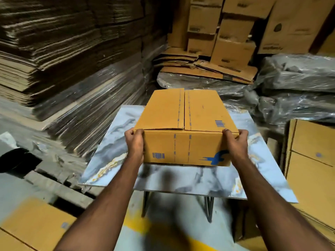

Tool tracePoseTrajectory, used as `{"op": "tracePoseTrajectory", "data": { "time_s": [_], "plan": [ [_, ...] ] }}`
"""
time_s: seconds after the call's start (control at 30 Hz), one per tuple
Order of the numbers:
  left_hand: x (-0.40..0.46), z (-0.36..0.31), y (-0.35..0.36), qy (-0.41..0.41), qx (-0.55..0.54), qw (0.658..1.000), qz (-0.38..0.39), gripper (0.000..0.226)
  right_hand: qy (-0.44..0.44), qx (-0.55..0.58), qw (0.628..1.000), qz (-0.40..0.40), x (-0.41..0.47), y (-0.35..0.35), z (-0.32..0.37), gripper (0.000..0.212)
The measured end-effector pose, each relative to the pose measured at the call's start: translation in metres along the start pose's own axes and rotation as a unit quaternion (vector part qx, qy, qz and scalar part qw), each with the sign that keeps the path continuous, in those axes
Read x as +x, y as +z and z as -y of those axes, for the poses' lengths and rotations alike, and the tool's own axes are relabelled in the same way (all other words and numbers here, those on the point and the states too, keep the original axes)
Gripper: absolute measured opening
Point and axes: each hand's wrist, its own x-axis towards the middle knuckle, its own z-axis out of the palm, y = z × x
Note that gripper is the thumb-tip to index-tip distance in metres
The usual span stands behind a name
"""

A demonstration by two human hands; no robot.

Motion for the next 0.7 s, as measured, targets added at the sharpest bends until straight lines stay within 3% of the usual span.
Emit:
{"op": "tracePoseTrajectory", "data": {
  "time_s": [0.17,0.3,0.4,0.53,0.63,0.7],
  "plan": [
    [0.025,0.011,0.002,0.034,0.160,0.986,0.040,0.041,0.026,-0.091,0.995,-0.017,0.016,0.009,-0.023,0.042],
    [0.025,0.025,-0.003,0.078,0.347,0.929,0.106,0.068,0.060,-0.123,0.990,-0.024,0.013,0.017,-0.051,0.048],
    [0.024,0.032,-0.008,0.124,0.419,0.888,0.145,0.073,0.035,-0.188,0.980,-0.048,0.015,0.022,-0.054,0.047],
    [0.031,0.034,-0.006,0.163,0.466,0.848,0.193,0.076,-0.075,-0.364,0.926,-0.060,0.006,0.030,-0.044,0.055],
    [0.039,0.031,0.003,0.171,0.491,0.826,0.217,0.075,-0.144,-0.472,0.870,0.005,-0.005,0.043,-0.042,0.059],
    [0.043,0.029,0.011,0.168,0.519,0.802,0.242,0.071,-0.140,-0.520,0.841,0.042,-0.005,0.047,-0.050,0.069]
  ]
}}
